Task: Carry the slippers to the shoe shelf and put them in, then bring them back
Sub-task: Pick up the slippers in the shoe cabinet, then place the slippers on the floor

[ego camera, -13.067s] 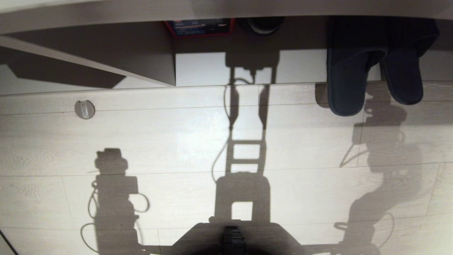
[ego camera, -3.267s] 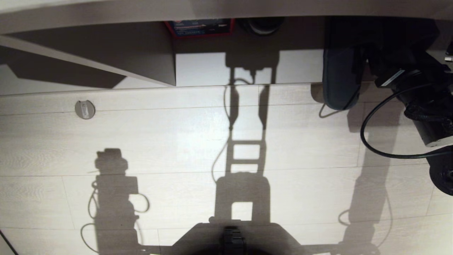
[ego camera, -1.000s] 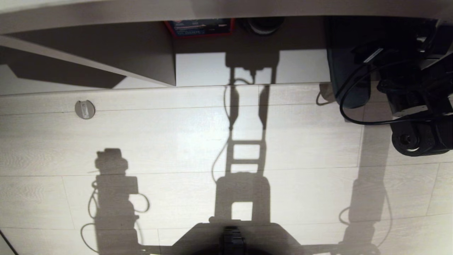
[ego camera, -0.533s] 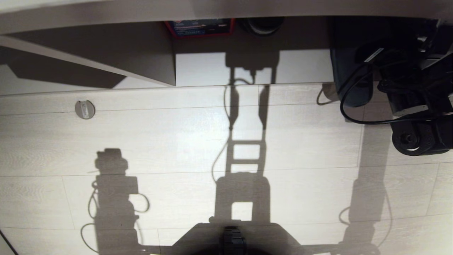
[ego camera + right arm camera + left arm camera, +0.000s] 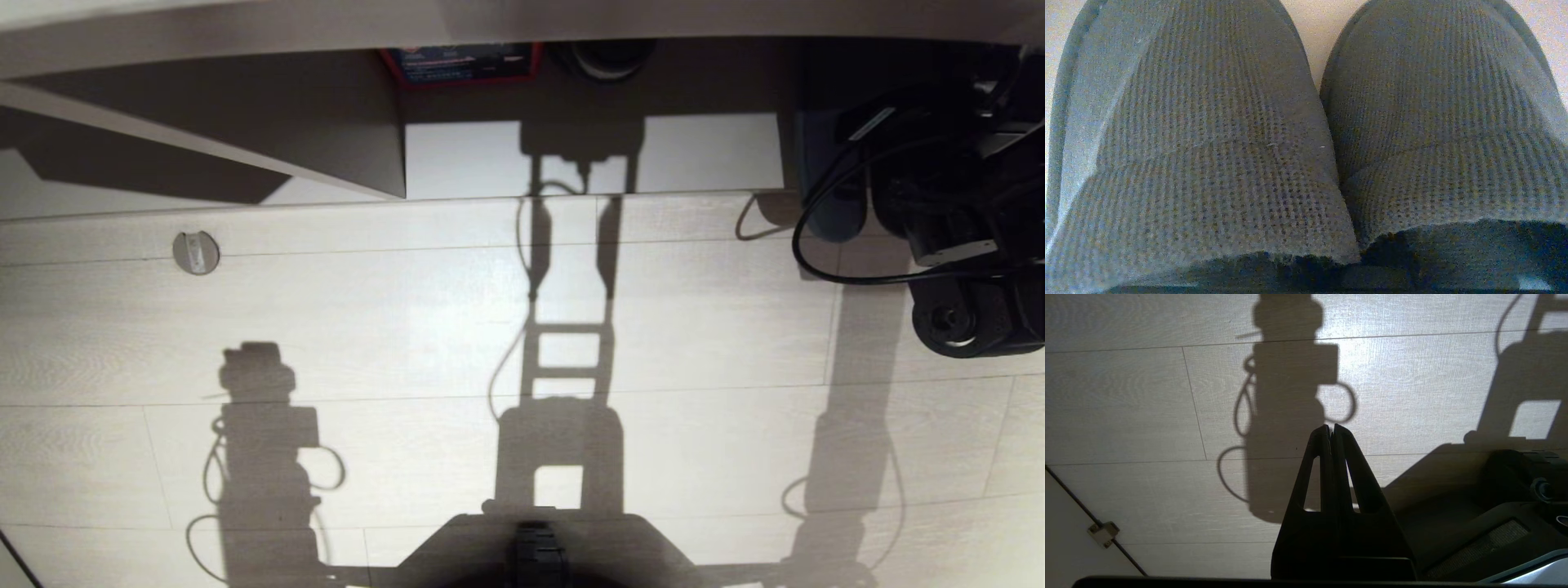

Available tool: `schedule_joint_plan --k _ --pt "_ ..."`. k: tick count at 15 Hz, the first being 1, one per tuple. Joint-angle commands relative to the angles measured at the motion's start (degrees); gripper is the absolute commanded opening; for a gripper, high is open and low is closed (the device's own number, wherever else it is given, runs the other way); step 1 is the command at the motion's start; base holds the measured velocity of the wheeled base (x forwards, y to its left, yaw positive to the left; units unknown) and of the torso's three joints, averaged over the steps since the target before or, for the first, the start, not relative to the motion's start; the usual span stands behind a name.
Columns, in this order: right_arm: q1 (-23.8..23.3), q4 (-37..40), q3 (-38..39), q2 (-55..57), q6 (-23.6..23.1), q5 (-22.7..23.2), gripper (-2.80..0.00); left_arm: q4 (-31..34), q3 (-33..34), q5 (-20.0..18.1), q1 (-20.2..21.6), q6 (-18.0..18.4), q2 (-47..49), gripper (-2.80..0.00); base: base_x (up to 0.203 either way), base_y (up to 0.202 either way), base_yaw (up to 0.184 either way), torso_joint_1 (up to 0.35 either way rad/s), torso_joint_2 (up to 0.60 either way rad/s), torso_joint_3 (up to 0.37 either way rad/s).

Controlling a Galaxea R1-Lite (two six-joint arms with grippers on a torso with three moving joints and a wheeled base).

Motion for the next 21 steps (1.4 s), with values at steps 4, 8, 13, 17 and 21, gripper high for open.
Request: schedule_joint_plan --k 4,8,13,17,21 --pt "-0.40 -0.19 0.92 -2.97 0.38 -0.05 -2.80 -0.03 0.00 0.01 0.01 0.00 0.00 -2.80 0.000 0.000 0.000 0.000 0.00 0.000" --pt "-0.75 0.03 5.24 -7.76 1.70 -0.10 -2.80 -0.03 0.00 0.01 0.01 0.00 0.00 -2.80 0.000 0.000 0.000 0.000 0.00 0.000" --pt "-0.80 0.10 16.53 -13.38 1.71 0.05 -2.80 -0.03 0.00 0.01 0.01 0.00 0.00 -2.80 0.000 0.000 0.000 0.000 0.00 0.000" --pt "-0.65 0.96 25.00 -19.48 1.61 0.32 -2.80 -0.03 0.00 0.01 0.01 0.00 0.00 -2.80 0.000 0.000 0.000 0.000 0.00 0.000" --pt "-0.58 3.04 32.94 -26.73 1.58 0.18 -2.80 -0.03 0.00 0.01 0.01 0.00 0.00 -2.80 0.000 0.000 0.000 0.000 0.00 0.000"
